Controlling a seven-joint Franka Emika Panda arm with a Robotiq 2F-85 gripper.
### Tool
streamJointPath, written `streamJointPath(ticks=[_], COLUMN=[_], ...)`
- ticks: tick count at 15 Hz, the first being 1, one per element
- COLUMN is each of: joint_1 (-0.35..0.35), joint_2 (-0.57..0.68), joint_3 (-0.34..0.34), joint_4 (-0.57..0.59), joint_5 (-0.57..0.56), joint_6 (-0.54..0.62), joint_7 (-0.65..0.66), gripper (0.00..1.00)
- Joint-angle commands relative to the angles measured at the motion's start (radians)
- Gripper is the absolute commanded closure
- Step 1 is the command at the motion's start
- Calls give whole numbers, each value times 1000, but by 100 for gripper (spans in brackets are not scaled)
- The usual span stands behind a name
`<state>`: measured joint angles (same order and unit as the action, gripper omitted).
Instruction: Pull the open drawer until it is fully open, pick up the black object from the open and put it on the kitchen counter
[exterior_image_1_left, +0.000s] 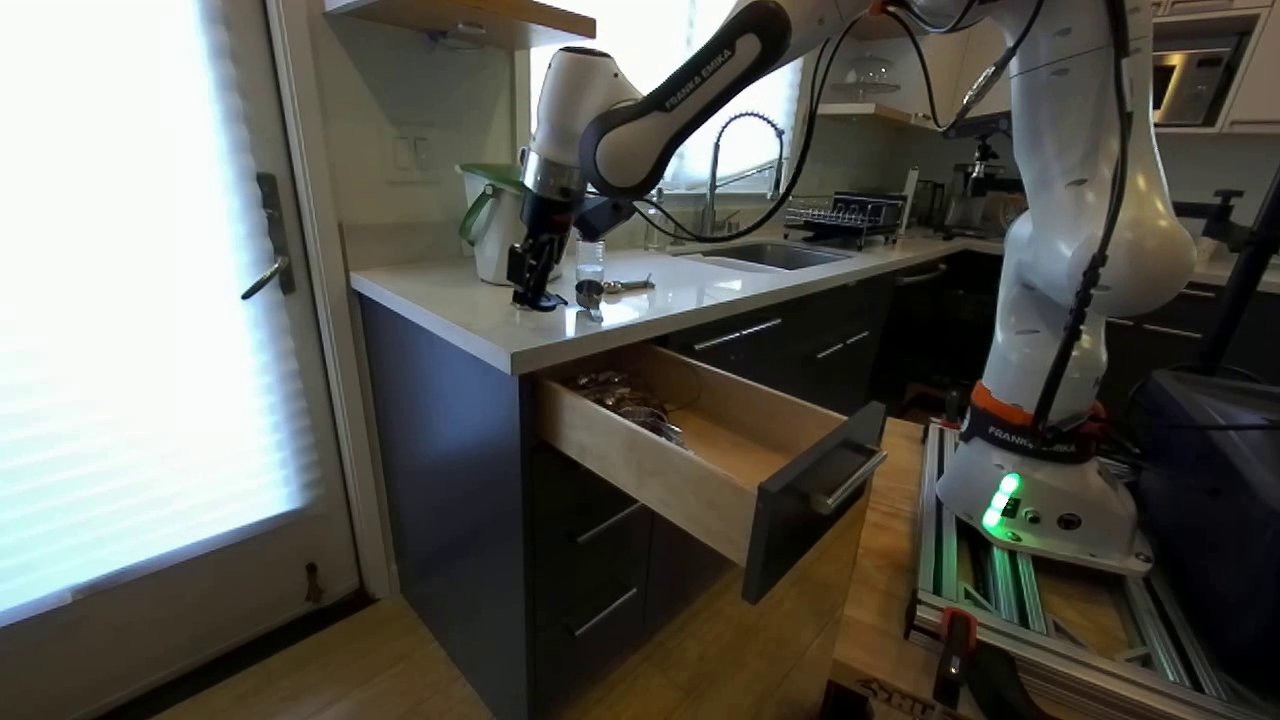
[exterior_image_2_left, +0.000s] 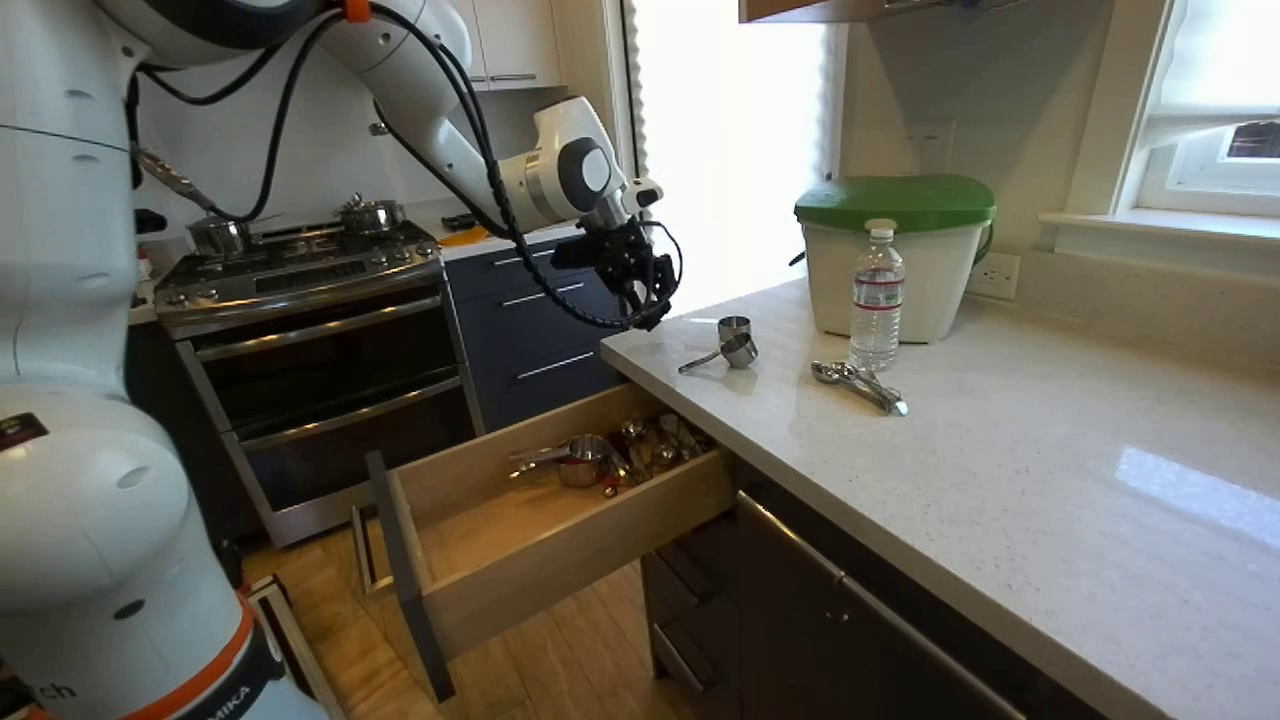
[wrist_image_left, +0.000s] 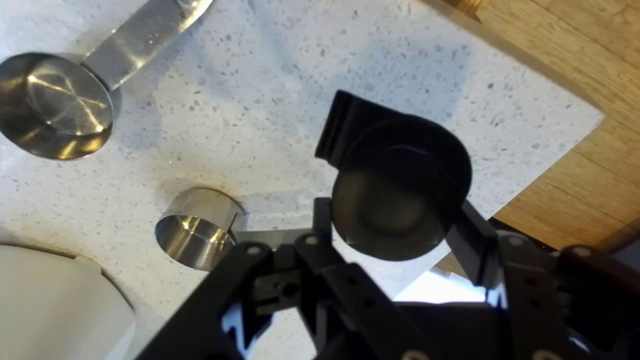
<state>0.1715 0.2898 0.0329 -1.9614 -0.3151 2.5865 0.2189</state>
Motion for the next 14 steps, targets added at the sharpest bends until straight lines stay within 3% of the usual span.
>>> streamJointPath(ticks=[1,8,9,10,12,14], joint_1=[12,9,9,8,6,3], joint_2=[73,131,134,137,139,133], joint_3=[-14,-27,-29,-29,-29,-25], joint_4=[63,111,114,118,123,122], joint_5=[-13,-1,-1,2,6,16], joint_6=[-9,-7,-5,-5,-3,-4], joint_7=[-17,-53,-55,-60,-64,-70], gripper=[66,66,54,35,16,4])
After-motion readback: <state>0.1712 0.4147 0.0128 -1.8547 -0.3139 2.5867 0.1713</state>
